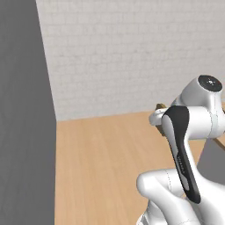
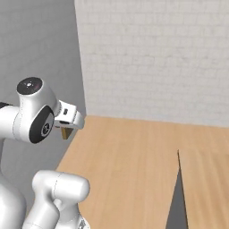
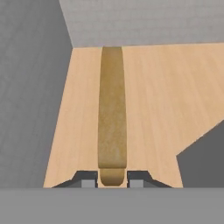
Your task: Start the toaster. Once the lever pops up, take the bread to the plate on the dining counter.
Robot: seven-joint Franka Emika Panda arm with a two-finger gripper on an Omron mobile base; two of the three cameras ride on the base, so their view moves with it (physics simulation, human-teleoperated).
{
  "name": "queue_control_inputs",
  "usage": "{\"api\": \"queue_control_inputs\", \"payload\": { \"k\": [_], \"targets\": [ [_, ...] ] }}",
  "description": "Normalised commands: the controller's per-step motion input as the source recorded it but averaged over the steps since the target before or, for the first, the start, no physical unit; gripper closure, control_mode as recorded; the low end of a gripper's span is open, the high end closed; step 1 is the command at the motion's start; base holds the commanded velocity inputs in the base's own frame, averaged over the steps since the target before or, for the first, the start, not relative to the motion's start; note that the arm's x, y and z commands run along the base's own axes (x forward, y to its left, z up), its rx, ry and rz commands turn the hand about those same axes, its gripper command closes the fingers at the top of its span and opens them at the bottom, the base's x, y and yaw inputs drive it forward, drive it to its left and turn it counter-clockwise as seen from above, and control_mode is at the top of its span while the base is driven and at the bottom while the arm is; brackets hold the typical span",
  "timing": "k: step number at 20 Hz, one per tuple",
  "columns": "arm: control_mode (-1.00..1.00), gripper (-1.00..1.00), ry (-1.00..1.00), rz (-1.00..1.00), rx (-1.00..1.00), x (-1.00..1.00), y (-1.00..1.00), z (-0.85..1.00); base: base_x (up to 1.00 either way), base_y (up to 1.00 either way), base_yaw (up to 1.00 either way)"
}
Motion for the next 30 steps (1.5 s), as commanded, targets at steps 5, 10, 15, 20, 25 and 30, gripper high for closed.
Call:
{"api": "queue_control_inputs", "payload": {
  "k": [5, 10, 15, 20, 25, 30],
  "targets": [
    [1.00, 1.00, 0.00, 0.00, 0.00, 0.00, 0.00, 0.00, 1.00, 0.21, 0.01],
    [1.00, 1.00, 0.00, 0.00, 0.00, 0.00, 0.00, 0.00, 1.00, 0.13, 0.01],
    [1.00, 1.00, 0.00, 0.00, 0.00, 0.00, 0.00, 0.00, 1.00, 0.02, 0.00],
    [1.00, 1.00, 0.00, 0.00, 0.00, 0.00, 0.00, 0.00, 0.99, 0.00, 0.00],
    [1.00, 1.00, 0.00, 0.00, 0.00, 0.00, 0.00, 0.00, 0.82, 0.00, -0.17],
    [1.00, 1.00, 0.00, 0.00, 0.00, 0.00, 0.00, 0.00, 0.78, 0.00, -0.54]
  ]
}}
